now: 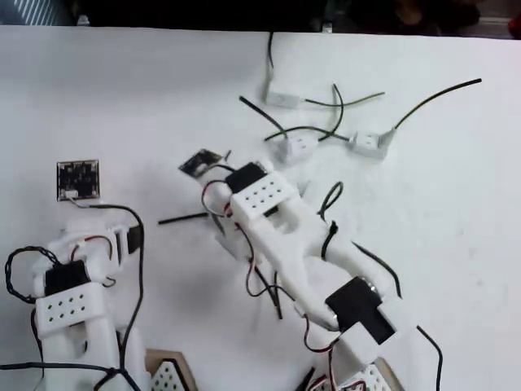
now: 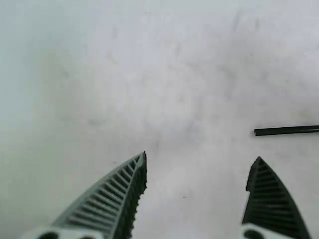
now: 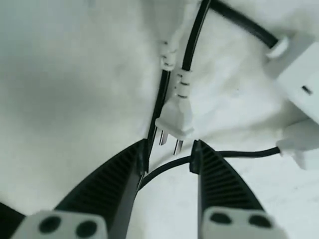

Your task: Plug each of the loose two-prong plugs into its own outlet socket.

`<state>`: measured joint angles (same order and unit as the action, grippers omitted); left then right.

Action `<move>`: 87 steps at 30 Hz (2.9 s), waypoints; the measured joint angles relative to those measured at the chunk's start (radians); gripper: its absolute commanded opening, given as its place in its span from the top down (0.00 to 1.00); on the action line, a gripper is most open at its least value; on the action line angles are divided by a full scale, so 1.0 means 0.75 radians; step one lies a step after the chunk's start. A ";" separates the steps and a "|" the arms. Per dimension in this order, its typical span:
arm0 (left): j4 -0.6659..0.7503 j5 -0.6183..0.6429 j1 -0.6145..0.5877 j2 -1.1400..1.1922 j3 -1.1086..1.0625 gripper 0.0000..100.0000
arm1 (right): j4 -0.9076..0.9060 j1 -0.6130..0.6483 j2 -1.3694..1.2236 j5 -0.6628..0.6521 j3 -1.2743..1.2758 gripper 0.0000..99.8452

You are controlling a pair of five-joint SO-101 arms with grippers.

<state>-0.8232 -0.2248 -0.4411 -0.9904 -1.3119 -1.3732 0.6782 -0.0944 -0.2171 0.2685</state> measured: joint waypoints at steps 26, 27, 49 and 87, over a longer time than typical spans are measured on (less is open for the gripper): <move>0.000 -0.002 0.000 0.000 0.000 0.68 | 0.102 -0.078 -0.217 0.000 -0.010 0.98; 0.000 -0.002 0.000 0.000 0.000 0.68 | 0.102 -0.078 -0.217 0.000 -0.010 0.98; 0.000 -0.002 0.000 0.000 0.000 0.68 | 0.098 -0.113 -0.133 0.000 -0.010 0.89; 0.000 -0.002 0.000 0.000 -0.002 0.68 | 0.061 -0.043 -0.252 0.084 -0.068 0.98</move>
<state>-0.8232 -0.2263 -0.4411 -0.9904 -1.3134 -1.3272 0.6460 -0.2831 -0.1542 0.2179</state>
